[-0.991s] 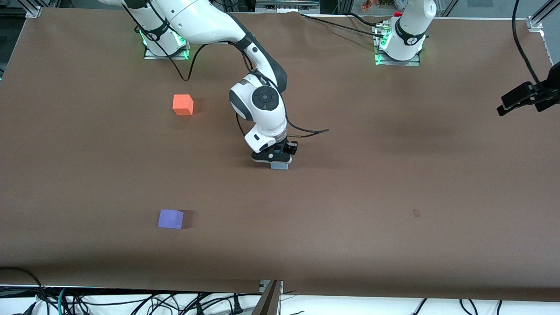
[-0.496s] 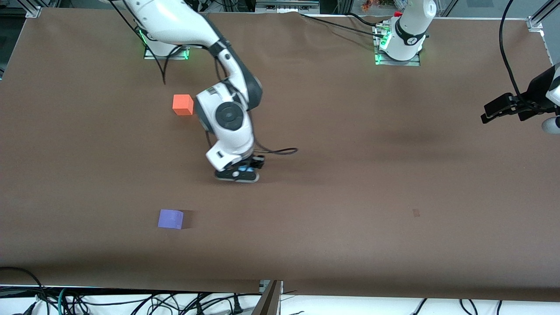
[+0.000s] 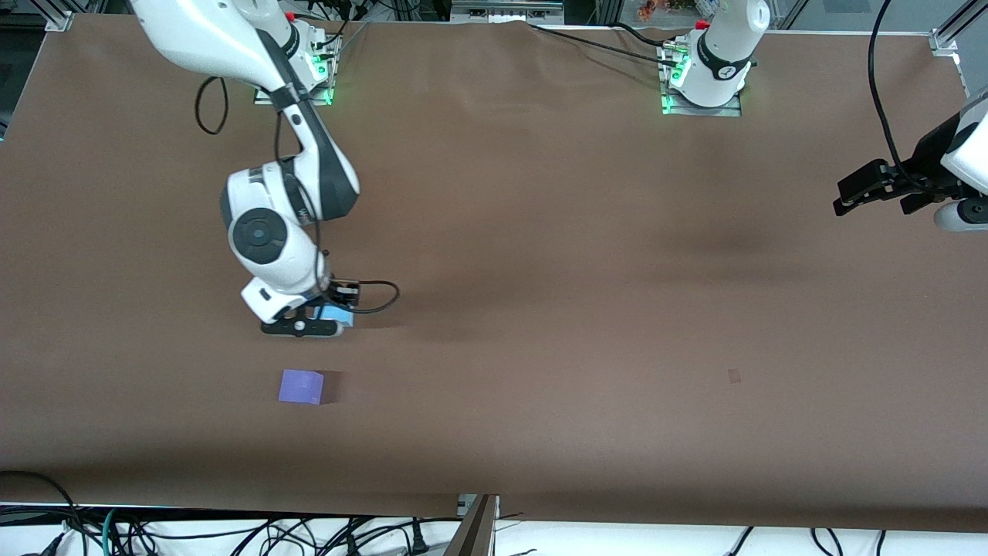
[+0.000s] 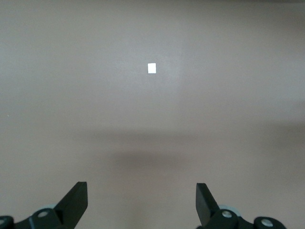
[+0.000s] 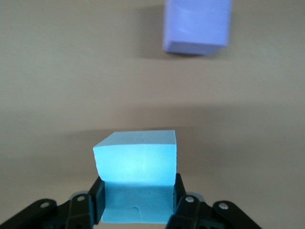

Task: Place blue block between orange and purple blocks
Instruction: 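Carry the blue cube with the right gripper between orange and purple cubes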

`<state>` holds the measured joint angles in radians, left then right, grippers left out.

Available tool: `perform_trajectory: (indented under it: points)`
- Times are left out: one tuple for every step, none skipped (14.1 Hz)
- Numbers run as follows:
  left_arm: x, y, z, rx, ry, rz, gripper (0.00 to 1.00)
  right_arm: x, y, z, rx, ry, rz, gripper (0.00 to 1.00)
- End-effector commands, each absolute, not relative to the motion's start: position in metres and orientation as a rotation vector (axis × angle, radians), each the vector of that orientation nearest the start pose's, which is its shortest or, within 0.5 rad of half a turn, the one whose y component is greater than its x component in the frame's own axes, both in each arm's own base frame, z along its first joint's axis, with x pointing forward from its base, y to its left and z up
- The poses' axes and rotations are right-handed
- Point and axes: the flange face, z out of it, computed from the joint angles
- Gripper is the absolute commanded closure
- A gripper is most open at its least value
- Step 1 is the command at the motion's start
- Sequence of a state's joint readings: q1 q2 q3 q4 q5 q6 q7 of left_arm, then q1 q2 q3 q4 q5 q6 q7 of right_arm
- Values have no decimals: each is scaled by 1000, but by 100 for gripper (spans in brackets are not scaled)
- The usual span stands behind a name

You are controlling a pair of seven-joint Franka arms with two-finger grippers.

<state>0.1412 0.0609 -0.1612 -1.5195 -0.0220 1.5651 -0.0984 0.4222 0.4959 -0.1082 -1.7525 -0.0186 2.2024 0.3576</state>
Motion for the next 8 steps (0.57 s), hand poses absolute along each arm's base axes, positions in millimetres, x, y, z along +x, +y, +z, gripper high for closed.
perform_trajectory:
  points:
    - [573,-10,621,-3148,-121,19,0,602,179,287,-3208,-4,85,80]
    - [574,-10,620,-3148,-121,21,0,600,164,283,-3190,-21,112,80]
    - [574,-9,620,-3148,-124,21,0,596,150,277,-3149,-22,153,80]
    - [574,-8,620,-3148,-126,24,0,593,139,272,-3108,-31,183,80]
    - [573,-9,620,-3148,-119,26,0,588,135,270,-3099,-40,193,80]
    - [573,-8,619,-3147,-121,31,0,583,132,266,-3100,-34,183,80]
    - [573,-8,620,-3148,-121,28,0,577,130,258,-3101,-39,161,80]
    - [573,-8,620,-3148,-121,26,0,572,128,249,-3103,-39,137,80]
